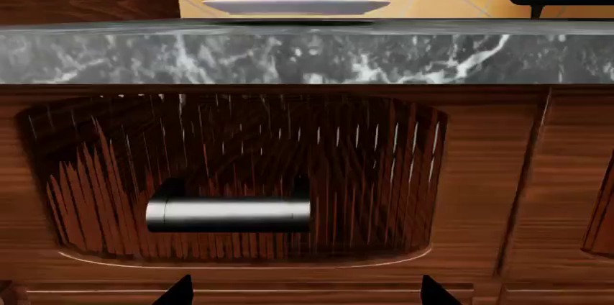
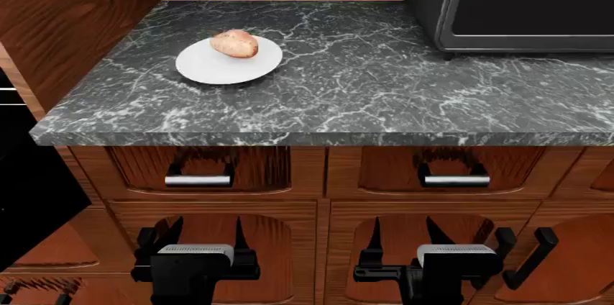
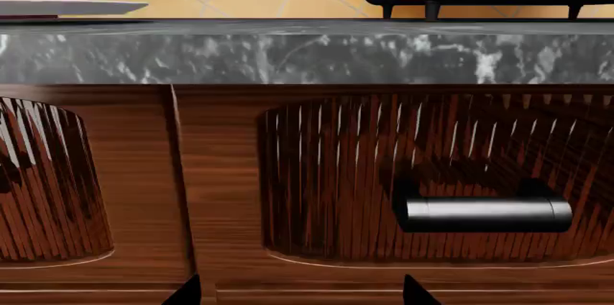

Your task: Place the sweet potato on the rack of the oven.

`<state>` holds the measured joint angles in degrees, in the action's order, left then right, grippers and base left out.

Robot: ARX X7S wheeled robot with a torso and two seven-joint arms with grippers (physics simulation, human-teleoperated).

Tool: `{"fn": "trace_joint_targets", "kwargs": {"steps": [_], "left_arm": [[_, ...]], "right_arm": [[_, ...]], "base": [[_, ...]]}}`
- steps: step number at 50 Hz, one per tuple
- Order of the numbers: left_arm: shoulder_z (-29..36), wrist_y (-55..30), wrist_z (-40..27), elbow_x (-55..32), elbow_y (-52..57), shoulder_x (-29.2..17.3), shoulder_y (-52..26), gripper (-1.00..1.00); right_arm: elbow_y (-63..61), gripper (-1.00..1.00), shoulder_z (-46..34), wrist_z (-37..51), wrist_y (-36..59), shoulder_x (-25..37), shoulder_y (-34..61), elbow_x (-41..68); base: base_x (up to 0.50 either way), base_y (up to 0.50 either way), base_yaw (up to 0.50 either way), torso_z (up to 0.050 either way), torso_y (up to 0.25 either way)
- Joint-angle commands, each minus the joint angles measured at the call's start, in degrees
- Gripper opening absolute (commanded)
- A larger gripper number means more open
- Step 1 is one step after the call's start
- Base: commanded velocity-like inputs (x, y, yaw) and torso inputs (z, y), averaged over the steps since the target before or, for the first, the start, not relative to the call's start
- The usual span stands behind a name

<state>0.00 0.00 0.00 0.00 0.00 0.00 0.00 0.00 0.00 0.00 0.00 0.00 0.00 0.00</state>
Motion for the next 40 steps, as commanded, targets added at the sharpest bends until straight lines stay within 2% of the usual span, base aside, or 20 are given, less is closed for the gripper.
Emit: {"fn": "trace_joint_targets", "kwargs": {"steps": [1,8,14,21,27,32,34,37,40], "left_arm": [[1.0,-0.2,-0.9,-1.0,-0.2,-0.9,-0.2,1.0],[2.7,-1.4,-2.0,-2.5,-0.1,-2.3,-0.5,1.0],[3.2,-8.5,-3.4,-2.7,6.0,-3.4,0.1,1.0],[2.8,-19.5,-4.9,-4.7,21.8,-4.5,-2.7,1.0],[2.3,-31.1,-4.3,-8.5,33.3,-5.8,-14.0,1.0],[2.7,-42.8,-2.9,-10.8,42.2,-9.2,-23.7,1.0],[1.0,-45.7,-2.1,-13.0,44.0,-9.4,-28.5,1.0],[1.8,-46.8,0.4,-13.6,44.0,-12.2,-34.6,1.0],[2.2,-44.2,3.3,-14.1,41.6,-14.3,-38.6,1.0]], "right_arm": [[0.1,1.0,-1.1,1.1,0.0,0.9,0.1,0.9],[-0.1,1.0,-2.7,2.7,0.1,2.3,0.2,1.9],[-3.9,1.0,-3.4,4.3,2.5,3.4,0.1,1.2],[-16.6,1.0,-4.2,4.3,11.1,4.2,4.1,2.9],[-28.8,1.0,-3.2,4.0,25.9,5.1,12.5,7.2],[-38.1,1.0,-0.9,4.3,39.8,6.9,20.7,11.3],[-39.7,1.0,-0.4,4.1,43.3,7.3,24.2,12.8],[-39.2,1.0,0.8,3.9,44.4,7.4,30.5,14.0],[-38.4,1.0,0.5,2.7,44.2,8.2,35.0,14.7]], "base": [[0.0,0.0,0.0,0.0,0.0],[0.0,0.0,0.0,0.0,0.0],[0.0,0.0,0.0,0.0,0.0],[0.0,0.0,0.0,0.0,0.0],[0.0,0.0,0.0,0.0,0.0],[0.0,0.0,0.0,0.0,0.0],[0.0,0.0,0.0,0.0,0.0],[0.0,0.0,0.0,0.0,0.0],[0.0,0.0,0.0,0.0,0.0]]}}
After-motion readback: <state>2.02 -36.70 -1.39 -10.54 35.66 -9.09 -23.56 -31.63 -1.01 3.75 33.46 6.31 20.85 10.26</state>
